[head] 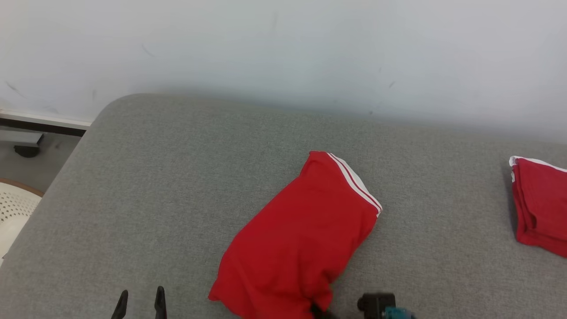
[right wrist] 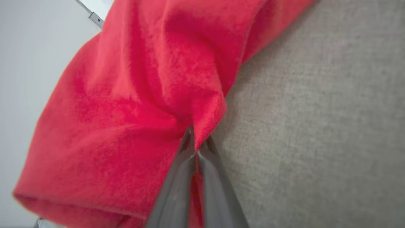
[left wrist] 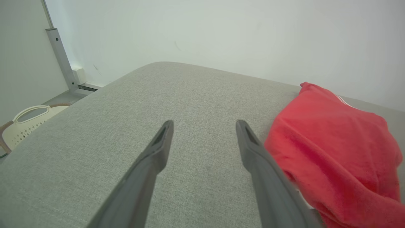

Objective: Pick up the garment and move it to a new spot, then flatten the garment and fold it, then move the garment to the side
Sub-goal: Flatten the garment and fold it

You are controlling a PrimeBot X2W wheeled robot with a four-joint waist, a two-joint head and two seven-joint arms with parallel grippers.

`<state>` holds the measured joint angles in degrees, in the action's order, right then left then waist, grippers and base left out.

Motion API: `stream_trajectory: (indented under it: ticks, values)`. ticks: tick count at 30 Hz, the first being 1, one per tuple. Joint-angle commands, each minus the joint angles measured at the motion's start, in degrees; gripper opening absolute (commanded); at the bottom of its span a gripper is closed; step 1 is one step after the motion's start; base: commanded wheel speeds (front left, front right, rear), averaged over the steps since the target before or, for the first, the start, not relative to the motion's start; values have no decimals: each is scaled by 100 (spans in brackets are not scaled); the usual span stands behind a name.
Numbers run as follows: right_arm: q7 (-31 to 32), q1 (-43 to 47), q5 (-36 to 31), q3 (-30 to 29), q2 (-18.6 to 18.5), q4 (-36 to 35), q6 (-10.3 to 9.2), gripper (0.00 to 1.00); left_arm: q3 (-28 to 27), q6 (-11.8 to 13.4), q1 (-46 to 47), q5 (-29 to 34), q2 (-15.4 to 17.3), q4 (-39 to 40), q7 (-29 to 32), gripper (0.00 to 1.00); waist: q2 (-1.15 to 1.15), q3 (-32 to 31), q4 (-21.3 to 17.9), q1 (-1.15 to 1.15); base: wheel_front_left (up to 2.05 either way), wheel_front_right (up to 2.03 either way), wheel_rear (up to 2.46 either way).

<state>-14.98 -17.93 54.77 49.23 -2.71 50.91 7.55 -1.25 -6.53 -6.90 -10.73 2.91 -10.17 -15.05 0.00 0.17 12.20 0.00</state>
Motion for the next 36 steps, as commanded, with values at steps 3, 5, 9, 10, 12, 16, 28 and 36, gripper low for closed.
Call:
stream_trajectory:
  ticks: [3,5,9,10,12,16,28,36]
  values:
    - [-22,-460,-672,-497,-44,198,-15,0,-37,36,-12,-137,-5,58,-17,100,0,76,-131,0,0,0,0]
    - [-24,-610,-1294,-873,-105,117,-15,0,-21,57,15,-152,-2,54,-17,100,0,101,-210,0,0,0,0]
    - [-25,-751,-2344,-1769,-422,-350,-15,0,15,98,60,-224,-2,36,-17,100,0,108,-351,0,0,0,0]
    - [-24,-773,-2561,-1978,-480,-477,-15,0,25,116,74,-239,-3,28,-17,100,0,102,-379,0,0,0,0]
    - [-25,-803,-2966,-2300,-602,-719,-14,0,50,137,94,-269,-2,9,-17,100,0,91,-424,0,0,0,0]
    - [-25,-847,-3788,-2965,-901,-1116,-15,0,112,148,121,-321,-2,-27,-17,100,0,74,-506,0,0,0,0]
    - [-26,-492,-4675,-3914,-958,-667,-15,49,203,195,98,-434,-3,-68,-17,100,0,81,-491,0,0,0,0]
    - [-25,-205,-4819,-4541,-682,-1629,-15,100,228,187,111,-403,-1,-59,-17,100,0,110,-603,0,0,0,0]
